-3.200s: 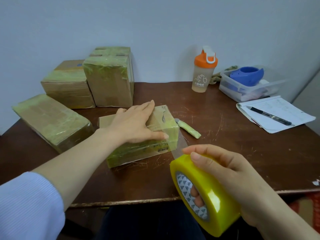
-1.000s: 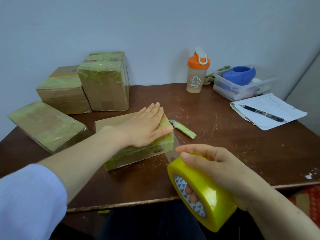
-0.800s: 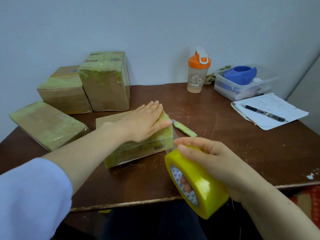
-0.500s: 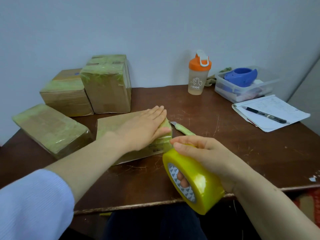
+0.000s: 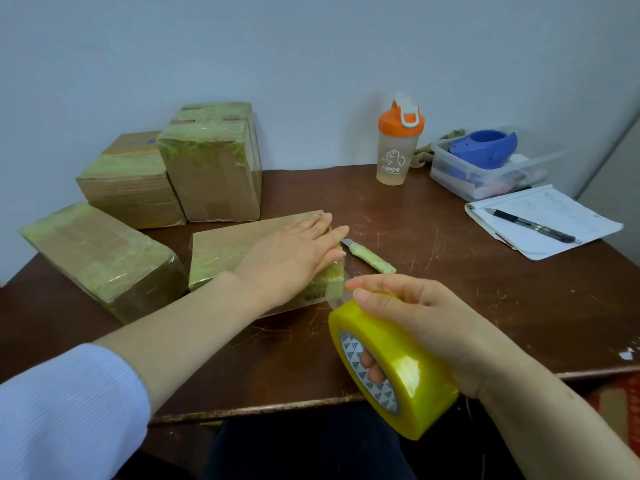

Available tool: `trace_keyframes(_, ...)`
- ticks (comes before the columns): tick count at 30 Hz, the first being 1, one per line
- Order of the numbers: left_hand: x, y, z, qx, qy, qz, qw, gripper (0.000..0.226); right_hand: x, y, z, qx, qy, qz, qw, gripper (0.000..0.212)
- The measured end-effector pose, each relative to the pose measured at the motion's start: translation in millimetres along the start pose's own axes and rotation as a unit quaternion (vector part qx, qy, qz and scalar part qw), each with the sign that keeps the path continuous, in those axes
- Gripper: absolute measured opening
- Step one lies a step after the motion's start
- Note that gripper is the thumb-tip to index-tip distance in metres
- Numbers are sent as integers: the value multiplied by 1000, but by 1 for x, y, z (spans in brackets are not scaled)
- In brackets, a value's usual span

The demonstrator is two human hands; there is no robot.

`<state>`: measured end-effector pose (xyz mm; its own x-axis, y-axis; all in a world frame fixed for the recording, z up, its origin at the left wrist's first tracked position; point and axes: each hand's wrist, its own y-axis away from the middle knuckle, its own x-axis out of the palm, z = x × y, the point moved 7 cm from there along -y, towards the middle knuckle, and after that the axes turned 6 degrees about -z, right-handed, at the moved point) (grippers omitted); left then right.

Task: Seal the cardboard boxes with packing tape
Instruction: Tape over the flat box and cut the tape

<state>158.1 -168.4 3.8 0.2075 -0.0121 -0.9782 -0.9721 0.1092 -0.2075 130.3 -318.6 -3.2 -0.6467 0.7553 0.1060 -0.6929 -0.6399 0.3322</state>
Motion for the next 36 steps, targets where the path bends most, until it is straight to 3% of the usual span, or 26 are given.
trace_keyframes(8, 1, 1, -4, 38, -25, -19, 999, 53, 0, -1, 0, 3, 0, 0, 1000, 28)
trace_keyframes(11, -1, -3, 0, 24, 71, 14, 997, 53, 1, -1, 1, 4, 6, 3, 1000, 28)
trace_keyframes(13, -1, -8, 12, -30, 135, 60, 989, 70, 1, -1, 1, 5, 11, 5, 1000, 29)
trace_keyframes(16, 5, -10, 22, -71, 56, 114, 989, 100, 0, -2, 0, 7, 13, 3, 1000, 30)
trace_keyframes(21, 4, -8, 10, -12, 26, 59, 998, 88, 1, -3, 1, 8, 14, 7, 1000, 29)
trace_keyframes(25, 0, -4, 3, 37, 66, 31, 997, 77, 2, -2, 1, 10, 10, 9, 1000, 30)
trace_keyframes(29, -1, -10, -2, 65, 16, -6, 998, 51, 0, -2, 1, 7, 2, 4, 1000, 31)
trace_keyframes(36, 5, -8, 0, 45, 37, 27, 998, 43, 1, -3, 0, 6, 3, 7, 1000, 30)
